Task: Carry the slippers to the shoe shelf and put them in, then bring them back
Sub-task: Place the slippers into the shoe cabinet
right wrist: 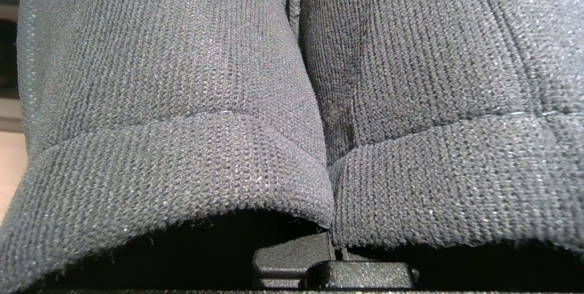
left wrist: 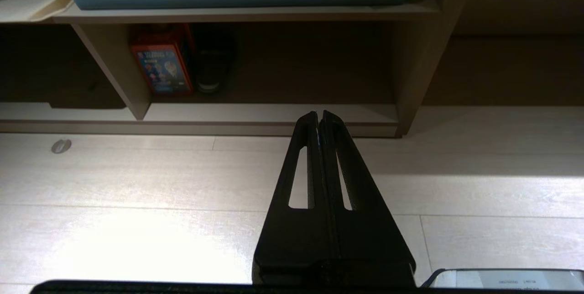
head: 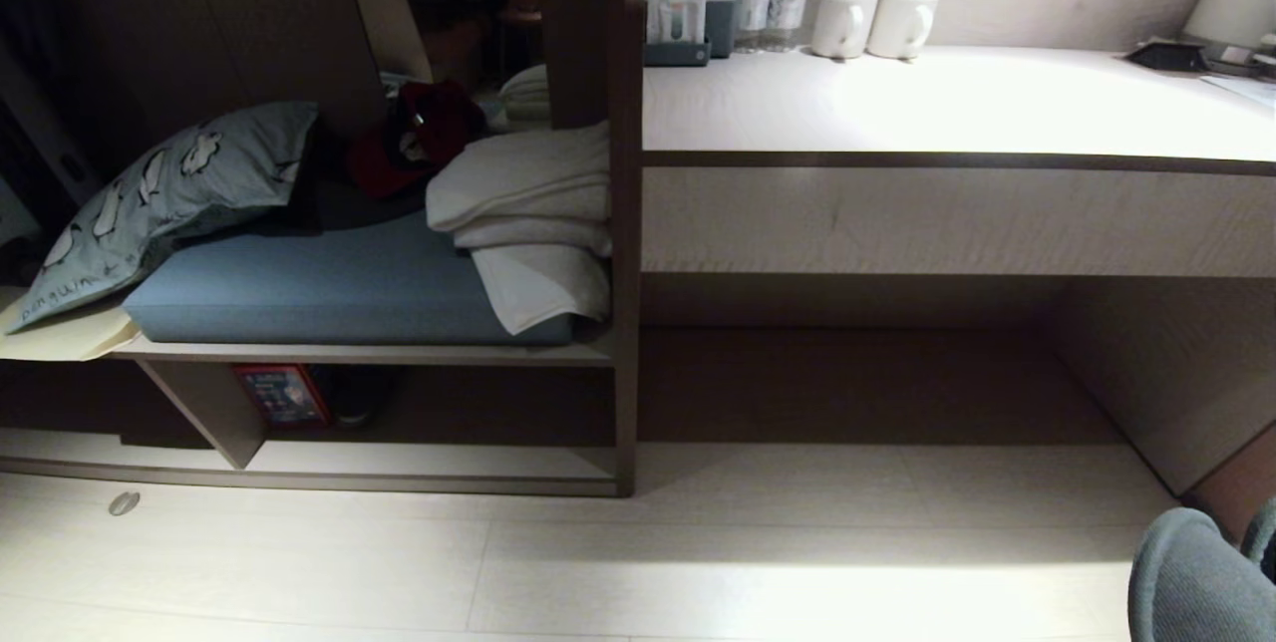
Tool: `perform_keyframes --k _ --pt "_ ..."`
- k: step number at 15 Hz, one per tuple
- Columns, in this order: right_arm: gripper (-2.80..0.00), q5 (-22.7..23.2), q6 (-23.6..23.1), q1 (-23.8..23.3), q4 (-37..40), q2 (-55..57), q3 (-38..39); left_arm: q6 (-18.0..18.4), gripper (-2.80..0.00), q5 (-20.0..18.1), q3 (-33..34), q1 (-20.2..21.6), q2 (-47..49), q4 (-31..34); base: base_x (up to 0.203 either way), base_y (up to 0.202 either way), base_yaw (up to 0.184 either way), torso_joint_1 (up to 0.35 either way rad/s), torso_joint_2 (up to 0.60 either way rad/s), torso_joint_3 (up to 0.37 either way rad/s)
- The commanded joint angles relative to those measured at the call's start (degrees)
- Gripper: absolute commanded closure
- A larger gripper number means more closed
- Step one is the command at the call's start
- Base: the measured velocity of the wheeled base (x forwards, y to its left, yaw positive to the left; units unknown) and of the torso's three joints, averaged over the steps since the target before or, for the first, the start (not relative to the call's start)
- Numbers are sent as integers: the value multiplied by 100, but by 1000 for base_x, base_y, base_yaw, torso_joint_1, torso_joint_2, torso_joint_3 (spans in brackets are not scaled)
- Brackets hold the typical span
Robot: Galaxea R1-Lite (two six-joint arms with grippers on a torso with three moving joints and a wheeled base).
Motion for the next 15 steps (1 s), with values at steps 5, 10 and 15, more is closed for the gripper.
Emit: perform_keyframes --k 5,10,15 --pt "0 2 -3 2 -4 5 -1 -1 0 -2 -4 0 0 0 0 0 0 5 5 203" --pt "0 2 -3 2 -4 5 -1 -1 0 -2 5 0 0 0 0 0 0 2 4 199" --pt "0 2 -3 2 -4 5 -1 -1 0 -2 5 0 0 0 0 0 0 0 3 62"
